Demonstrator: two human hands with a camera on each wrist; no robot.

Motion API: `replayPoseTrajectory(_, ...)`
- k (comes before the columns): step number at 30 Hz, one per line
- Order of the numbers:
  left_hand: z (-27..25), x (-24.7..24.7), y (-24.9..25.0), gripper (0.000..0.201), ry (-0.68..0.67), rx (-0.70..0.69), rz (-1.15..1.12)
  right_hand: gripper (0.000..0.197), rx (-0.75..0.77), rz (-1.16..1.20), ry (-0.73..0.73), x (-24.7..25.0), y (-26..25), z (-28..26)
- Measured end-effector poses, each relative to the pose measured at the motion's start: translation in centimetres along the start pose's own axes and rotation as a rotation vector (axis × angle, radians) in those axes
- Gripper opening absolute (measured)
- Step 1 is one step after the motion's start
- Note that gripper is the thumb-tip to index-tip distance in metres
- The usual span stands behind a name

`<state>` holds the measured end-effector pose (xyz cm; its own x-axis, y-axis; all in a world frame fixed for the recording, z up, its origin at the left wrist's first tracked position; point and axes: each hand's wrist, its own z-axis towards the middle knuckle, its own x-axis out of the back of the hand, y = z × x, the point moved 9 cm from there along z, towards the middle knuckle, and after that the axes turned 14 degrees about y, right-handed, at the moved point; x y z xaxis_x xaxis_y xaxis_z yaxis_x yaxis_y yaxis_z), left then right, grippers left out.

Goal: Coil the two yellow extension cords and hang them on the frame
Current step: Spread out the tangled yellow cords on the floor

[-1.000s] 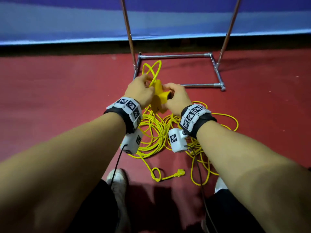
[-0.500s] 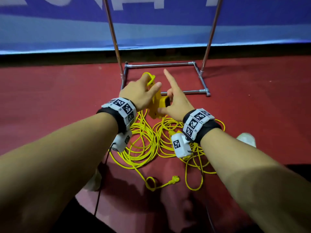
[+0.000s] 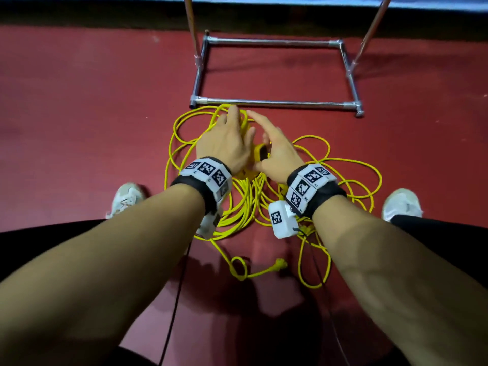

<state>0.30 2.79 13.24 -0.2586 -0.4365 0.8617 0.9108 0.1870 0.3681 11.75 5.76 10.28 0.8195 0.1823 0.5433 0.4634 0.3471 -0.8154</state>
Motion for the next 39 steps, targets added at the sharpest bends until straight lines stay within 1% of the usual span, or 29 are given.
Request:
replayPoseTrajectory(2,-0.1,-0.2,0.3,0.042,0.022,-0.037,0.001,0.104,-0.016,0.013,-0.013,-0.4,0.5,0.2)
replayPoseTrajectory(4,-0.6,-0.5,1.3,0.036,0.005,-0.090,-0.020,0.100,-0.030,0.018,-0.001,-0.7,1.0,0.2)
replayPoseTrajectory(6,-1.1,-1.0,2.2,0.031,-0.018,-0.112,-0.052,0.085,-0.053,0.030,0.036,-0.8,1.3,0.2)
replayPoseTrajectory(7,-1.2,-1.2,2.3,0.028,-0.021,-0.096,-0.097,0.072,-0.079,0.039,0.067,-0.7,1.5,0.2)
replayPoseTrajectory(9,-1.3,-1.7,1.9,0.024,-0.024,-0.017,-0.223,0.046,-0.141,0.045,0.132,-0.5,2.2,0.2)
replayPoseTrajectory(11,-1.3,-1.8,1.0,0.030,-0.004,0.089,-0.332,0.034,-0.202,0.053,0.188,-0.2,2.6,0.1)
replayPoseTrajectory(13,-1.4,-1.3,0.0,0.035,0.059,0.208,-0.400,0.034,-0.240,0.078,0.233,0.3,2.8,-0.2)
replayPoseTrajectory(15,-2.1,-1.0,-0.6,0.029,0.113,0.295,-0.441,0.037,-0.247,0.103,0.269,1.0,2.7,-0.9)
replayPoseTrajectory(16,-2.6,-1.1,-0.7,0.028,0.122,0.314,-0.454,0.035,-0.239,0.112,0.282,1.3,2.6,-1.3)
replayPoseTrajectory(17,-3.2,-1.3,-0.8,0.035,0.122,0.319,-0.448,0.033,-0.234,0.121,0.286,1.5,2.5,-1.7)
replayPoseTrajectory(20,-4.1,-1.3,-1.3,0.070,0.135,0.309,-0.403,0.031,-0.235,0.147,0.279,1.7,2.8,-2.5)
replayPoseTrajectory(22,-4.2,-1.5,-2.3,0.082,0.088,0.389,-0.453,0.032,-0.226,0.189,0.283,1.7,2.7,-2.6)
replayPoseTrajectory(23,-4.2,-2.1,-2.7,0.085,0.016,0.461,-0.519,0.032,-0.217,0.217,0.292,1.8,2.4,-2.6)
replayPoseTrajectory(24,-4.4,-2.9,-3.1,0.086,-0.069,0.536,-0.580,0.031,-0.202,0.244,0.304,2.0,2.2,-2.7)
replayPoseTrajectory(25,-4.4,-3.4,-3.4,0.086,-0.127,0.587,-0.619,0.031,-0.193,0.259,0.318,2.3,2.0,-2.7)
replayPoseTrajectory(26,-4.3,-3.5,-3.6,0.084,-0.149,0.617,-0.637,0.032,-0.182,0.270,0.333,2.5,1.8,-2.7)
replayPoseTrajectory(28,-4.1,-3.4,-3.9,0.080,-0.117,0.637,-0.653,0.035,-0.167,0.289,0.347,2.9,1.6,-2.9)
replayPoseTrajectory(30,-3.9,-2.6,-3.9,0.073,-0.059,0.632,-0.638,0.037,-0.160,0.342,0.309,2.9,1.6,-3.1)
replayPoseTrajectory(32,-3.8,-2.4,-4.8,0.055,-0.008,0.667,-0.654,0.037,-0.148,0.359,0.243,2.6,1.5,-3.3)
replayPoseTrajectory(33,-3.8,-2.3,-5.2,0.051,0.016,0.715,-0.689,0.038,-0.148,0.317,0.209,2.4,1.8,-3.5)
replayPoseTrajectory(35,-3.7,-2.4,-6.6,0.058,0.044,0.845,-0.749,0.040,-0.187,0.188,0.144,1.9,3.3,-4.0)
replayPoseTrajectory(37,-3.6,-1.9,-7.2,0.060,0.059,0.921,-0.767,0.044,-0.277,0.002,0.092,1.4,5.6,-4.7)
replayPoseTrajectory(39,-3.9,-1.9,-7.4,0.068,0.048,1.008,-0.857,0.051,-0.381,-0.222,0.011,1.2,7.9,-5.7)
